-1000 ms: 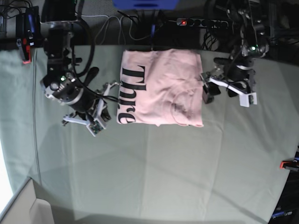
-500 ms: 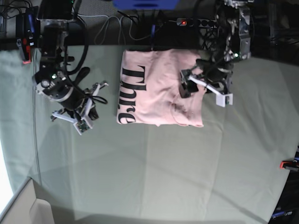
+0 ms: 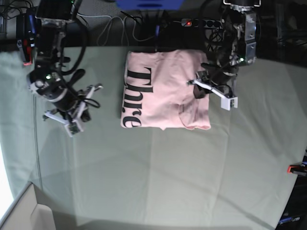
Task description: Layout the t-shirt on the table in an organized manner, then fold the t-shirt properly
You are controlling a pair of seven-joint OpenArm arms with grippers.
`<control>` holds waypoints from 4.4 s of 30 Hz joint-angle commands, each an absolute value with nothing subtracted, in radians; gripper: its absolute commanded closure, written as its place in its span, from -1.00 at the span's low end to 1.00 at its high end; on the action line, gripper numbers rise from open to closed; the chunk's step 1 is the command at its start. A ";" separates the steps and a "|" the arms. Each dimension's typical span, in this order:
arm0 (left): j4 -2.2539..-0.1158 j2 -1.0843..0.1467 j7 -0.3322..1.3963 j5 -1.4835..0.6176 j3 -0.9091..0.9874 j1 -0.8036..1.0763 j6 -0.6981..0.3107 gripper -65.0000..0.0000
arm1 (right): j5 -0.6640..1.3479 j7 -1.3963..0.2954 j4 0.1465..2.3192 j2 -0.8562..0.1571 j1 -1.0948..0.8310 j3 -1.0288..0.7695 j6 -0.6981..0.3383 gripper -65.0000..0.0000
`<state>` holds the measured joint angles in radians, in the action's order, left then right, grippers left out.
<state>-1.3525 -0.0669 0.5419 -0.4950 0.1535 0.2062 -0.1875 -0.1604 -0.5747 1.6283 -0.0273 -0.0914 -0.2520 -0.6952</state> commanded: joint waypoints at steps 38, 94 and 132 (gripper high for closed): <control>-0.812 0.002 0.410 -0.340 -1.064 -0.713 -0.179 1.00 | -0.148 -0.549 1.643 -0.021 -0.213 -1.072 -0.698 1.00; -1.102 -0.220 0.524 -0.225 0.622 0.463 -0.269 0.99 | -0.147 -0.424 0.920 0.084 -0.395 -0.909 -0.698 1.00; -0.088 -0.070 -0.162 -0.099 0.027 0.082 -0.019 1.00 | -0.147 0.484 0.079 -0.022 -0.286 -0.067 0.437 1.00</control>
